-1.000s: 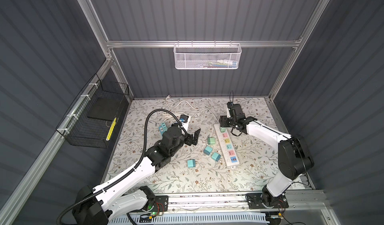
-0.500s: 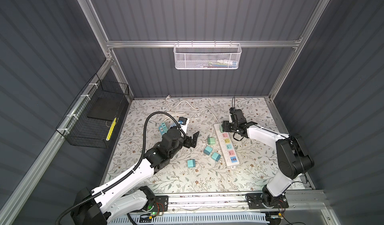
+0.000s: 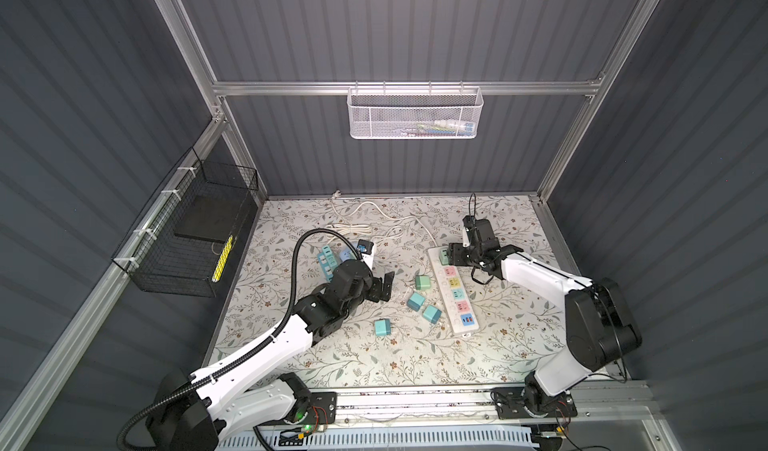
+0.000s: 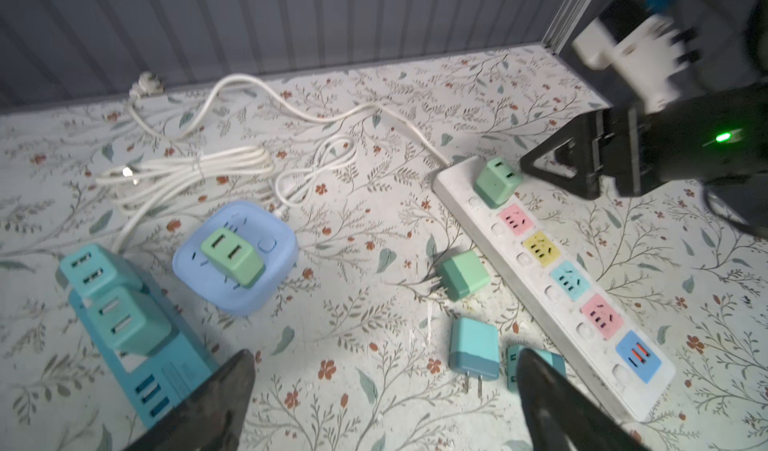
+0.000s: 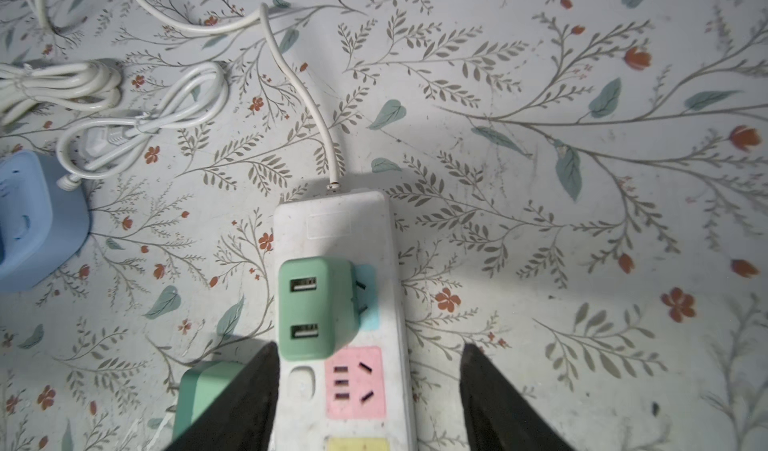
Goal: Insert the plug
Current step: 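Move left gripper over the loose teal adapters beside the strip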
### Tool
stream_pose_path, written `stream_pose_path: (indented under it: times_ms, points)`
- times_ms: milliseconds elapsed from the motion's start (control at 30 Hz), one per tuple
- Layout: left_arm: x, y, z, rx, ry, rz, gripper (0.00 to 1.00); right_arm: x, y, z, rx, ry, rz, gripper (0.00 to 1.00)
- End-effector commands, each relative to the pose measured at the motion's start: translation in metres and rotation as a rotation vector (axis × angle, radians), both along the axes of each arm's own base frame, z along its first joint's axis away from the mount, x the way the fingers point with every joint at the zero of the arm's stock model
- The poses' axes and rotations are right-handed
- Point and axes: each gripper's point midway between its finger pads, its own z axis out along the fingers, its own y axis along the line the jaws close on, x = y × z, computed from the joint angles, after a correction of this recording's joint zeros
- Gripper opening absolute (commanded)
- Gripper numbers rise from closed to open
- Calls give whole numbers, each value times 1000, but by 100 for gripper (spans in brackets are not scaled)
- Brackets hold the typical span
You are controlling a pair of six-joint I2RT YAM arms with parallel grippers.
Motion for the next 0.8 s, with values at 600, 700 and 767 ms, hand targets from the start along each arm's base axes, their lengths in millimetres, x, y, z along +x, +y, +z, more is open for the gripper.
stream_pose_path:
  times_ms: [600,700,767]
  points:
    - [-110,22,-113,411,619,-5,87,-49,25,40,40,-75,124,71]
    - [-88,8,-102,392,543,33,87,-48,22,39,43,-78,103,71]
    - [-74,-14,-94,385,506,-16,88,-47,19,39,37,-79,76,70]
